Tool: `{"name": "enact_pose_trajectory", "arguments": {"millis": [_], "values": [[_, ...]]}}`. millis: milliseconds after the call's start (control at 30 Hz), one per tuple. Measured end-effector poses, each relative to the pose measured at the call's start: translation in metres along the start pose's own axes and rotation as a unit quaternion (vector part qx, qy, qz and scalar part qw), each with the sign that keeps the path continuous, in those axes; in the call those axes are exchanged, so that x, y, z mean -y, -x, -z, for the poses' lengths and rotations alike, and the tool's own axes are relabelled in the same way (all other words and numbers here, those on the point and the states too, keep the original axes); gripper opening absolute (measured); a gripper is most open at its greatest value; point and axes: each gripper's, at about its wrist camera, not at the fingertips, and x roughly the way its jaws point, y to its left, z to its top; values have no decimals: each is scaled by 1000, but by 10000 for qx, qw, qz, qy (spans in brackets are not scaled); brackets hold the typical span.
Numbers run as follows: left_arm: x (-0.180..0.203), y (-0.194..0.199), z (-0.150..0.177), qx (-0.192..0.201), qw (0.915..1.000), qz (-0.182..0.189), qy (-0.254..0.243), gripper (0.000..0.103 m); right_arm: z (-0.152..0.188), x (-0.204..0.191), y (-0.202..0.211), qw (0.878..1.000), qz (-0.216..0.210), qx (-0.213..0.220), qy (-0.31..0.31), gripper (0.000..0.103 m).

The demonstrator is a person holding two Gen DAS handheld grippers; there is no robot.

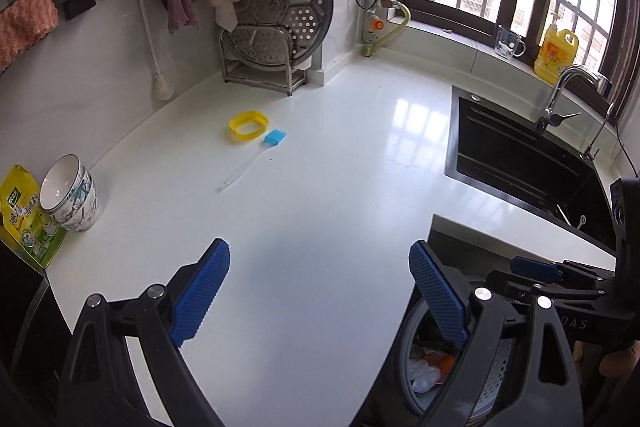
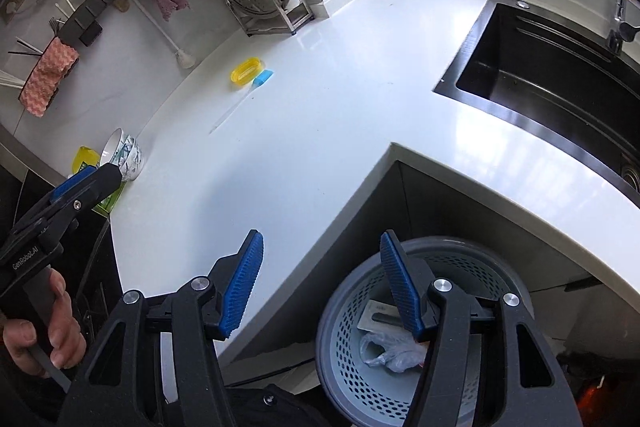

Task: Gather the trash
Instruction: 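Move both open tools back over the counter toward the yellow lid and blue brush, then lower the right tool onto the blue brush head and close it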

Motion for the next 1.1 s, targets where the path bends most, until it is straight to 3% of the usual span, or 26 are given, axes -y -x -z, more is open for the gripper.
{"name": "enact_pose_trajectory", "arguments": {"millis": [433, 767, 1100], "values": [[-98, -70, -53, 12, 9996, -273, 84, 91, -95, -60, -86, 10000, 83, 35, -15, 59], [-143, -115, -96, 103, 9995, -277, 146, 93, -151, -94, -160, 9997, 210, -106, -19, 59], [-183, -165, -107, 13, 9995, -306, 114, 93, -191, -116, -236, 9987, 396, -276, -190, 59]]}}
